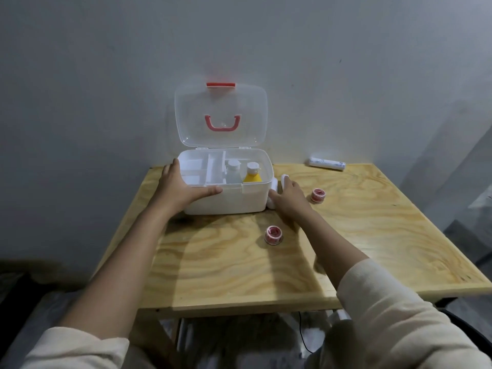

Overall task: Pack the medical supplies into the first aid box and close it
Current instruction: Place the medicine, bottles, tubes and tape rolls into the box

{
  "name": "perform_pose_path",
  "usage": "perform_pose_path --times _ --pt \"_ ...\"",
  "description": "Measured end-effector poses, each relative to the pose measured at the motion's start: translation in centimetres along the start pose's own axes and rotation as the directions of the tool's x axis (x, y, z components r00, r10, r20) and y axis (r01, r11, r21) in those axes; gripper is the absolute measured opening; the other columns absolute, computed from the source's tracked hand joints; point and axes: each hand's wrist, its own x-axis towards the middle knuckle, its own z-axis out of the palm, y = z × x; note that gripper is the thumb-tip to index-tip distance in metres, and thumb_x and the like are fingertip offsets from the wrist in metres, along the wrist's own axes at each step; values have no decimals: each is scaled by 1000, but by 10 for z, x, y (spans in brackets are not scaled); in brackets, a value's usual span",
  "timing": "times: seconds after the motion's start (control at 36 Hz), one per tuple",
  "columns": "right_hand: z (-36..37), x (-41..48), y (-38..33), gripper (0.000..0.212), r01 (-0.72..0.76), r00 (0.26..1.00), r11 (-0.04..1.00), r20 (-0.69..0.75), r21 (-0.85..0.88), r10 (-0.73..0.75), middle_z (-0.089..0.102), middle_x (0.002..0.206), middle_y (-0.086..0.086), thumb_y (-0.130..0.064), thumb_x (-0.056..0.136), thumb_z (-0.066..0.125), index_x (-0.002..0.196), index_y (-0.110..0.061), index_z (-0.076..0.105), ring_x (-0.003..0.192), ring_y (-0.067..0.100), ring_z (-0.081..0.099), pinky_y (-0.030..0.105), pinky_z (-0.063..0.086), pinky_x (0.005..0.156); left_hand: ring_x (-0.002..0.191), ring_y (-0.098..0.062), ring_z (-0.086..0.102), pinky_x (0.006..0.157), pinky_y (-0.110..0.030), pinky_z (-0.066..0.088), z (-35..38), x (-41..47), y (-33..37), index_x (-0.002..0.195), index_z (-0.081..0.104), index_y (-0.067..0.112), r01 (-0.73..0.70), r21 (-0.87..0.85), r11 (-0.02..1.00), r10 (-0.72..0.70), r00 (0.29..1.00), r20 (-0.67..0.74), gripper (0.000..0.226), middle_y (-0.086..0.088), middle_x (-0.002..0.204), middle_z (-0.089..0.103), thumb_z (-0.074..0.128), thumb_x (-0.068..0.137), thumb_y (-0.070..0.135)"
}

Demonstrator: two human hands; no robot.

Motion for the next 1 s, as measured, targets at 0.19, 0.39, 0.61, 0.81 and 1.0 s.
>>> perform_pose_path --times 0.19,0.39,0.61,0.81,1.0 --pt "-8 3 4 46 42 999 992 -19 -118 -45 46 128 20 -22 87 45 128 -3 40 120 35 41 40 36 93 143 -22 30 114 -42 34 0 1 -2 153 24 17 -8 -20 1000 8 1000 -5 124 -5 155 29 86 55 59" --pt "-3 1 17 38 102 983 948 -115 -303 -143 48 124 18 -18 89 49 122 -2 40 113 35 45 42 40 89 144 -23 28 115 -41 32 1 -2 0 154 22 15 -9 -28 1000 9 1000 -17 125 -5 156 27 87 56 56" --pt "-5 2 15 34 74 975 973 -190 -217 -117 50 123 19 -17 90 46 119 0 44 111 36 47 41 38 91 141 -23 32 112 -41 35 0 -2 1 152 26 17 -12 -44 999 11 1000 -20 120 -5 153 31 88 56 55" --pt "-48 1 -13 39 189 948 898 -312 398 -61 53 117 18 -20 89 57 121 -3 43 99 34 56 52 52 82 142 -24 30 113 -45 36 0 -2 -1 153 23 19 9 -41 999 -10 1000 -10 125 -5 155 29 87 53 59" --pt "-69 4 -54 49 358 934 591 -293 723 -206 50 116 8 -10 87 59 130 -8 36 104 24 56 35 52 86 132 -23 39 102 -37 39 0 -4 1 145 35 22 -31 -84 996 29 999 -32 109 -4 143 38 90 56 51"
